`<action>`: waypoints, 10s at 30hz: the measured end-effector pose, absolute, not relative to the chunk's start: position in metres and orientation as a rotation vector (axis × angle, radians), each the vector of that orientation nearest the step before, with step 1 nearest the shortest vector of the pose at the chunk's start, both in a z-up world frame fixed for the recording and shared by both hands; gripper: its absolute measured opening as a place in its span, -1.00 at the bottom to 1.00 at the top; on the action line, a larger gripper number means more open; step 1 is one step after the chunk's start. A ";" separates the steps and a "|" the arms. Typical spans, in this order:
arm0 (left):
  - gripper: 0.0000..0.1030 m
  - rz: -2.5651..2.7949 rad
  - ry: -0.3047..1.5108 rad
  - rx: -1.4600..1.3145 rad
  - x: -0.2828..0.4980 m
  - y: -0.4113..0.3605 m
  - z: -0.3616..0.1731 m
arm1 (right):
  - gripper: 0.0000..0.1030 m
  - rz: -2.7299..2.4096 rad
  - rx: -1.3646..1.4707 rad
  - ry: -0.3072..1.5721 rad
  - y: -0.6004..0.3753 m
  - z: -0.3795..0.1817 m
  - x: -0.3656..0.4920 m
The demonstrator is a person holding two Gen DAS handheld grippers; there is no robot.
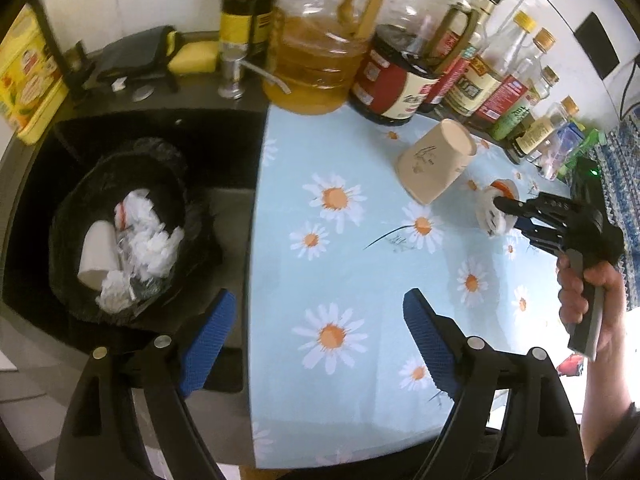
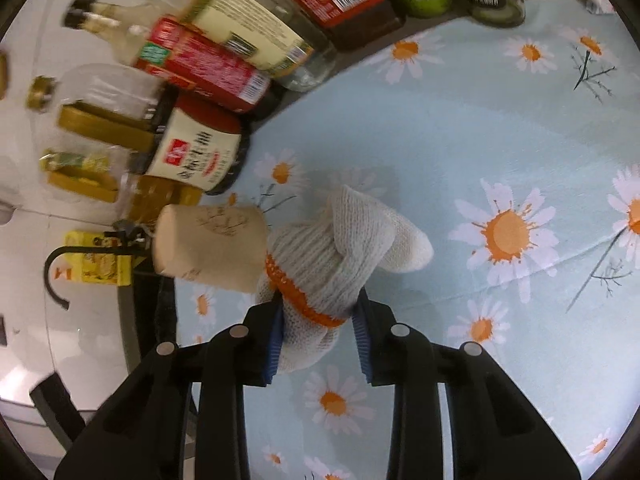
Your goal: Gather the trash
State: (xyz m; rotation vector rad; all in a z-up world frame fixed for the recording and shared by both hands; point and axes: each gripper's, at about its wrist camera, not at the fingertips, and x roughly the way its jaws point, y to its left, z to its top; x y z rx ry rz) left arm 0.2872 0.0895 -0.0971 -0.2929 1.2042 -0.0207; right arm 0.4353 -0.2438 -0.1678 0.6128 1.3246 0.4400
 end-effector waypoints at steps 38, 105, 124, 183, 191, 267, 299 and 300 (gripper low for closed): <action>0.84 -0.095 1.223 0.053 0.467 -0.056 -0.141 | -0.37 0.507 0.469 1.087 -0.337 -0.122 0.331; -0.01 -0.021 1.129 -0.174 0.300 0.151 -0.086 | -0.37 0.820 0.132 1.169 -0.064 -0.089 0.317; -0.01 0.054 1.066 -0.315 0.254 0.322 -0.090 | -0.36 0.880 0.009 1.155 0.122 -0.069 0.318; 0.55 -0.018 1.165 -0.421 0.239 0.357 -0.113 | 0.25 0.729 -0.001 1.176 0.150 -0.054 0.322; 0.64 -0.017 1.148 -0.359 0.214 0.302 -0.082 | 0.52 0.726 0.011 1.086 0.089 -0.030 0.289; 0.87 0.032 1.049 -0.168 0.079 0.040 -0.015 | 0.90 0.585 0.085 0.941 -0.229 -0.007 0.117; 0.87 0.041 1.046 -0.171 0.076 0.043 -0.015 | 0.90 0.589 0.068 0.954 -0.225 -0.011 0.120; 0.87 0.041 1.047 -0.172 0.076 0.043 -0.015 | 0.90 0.589 0.068 0.957 -0.225 -0.012 0.120</action>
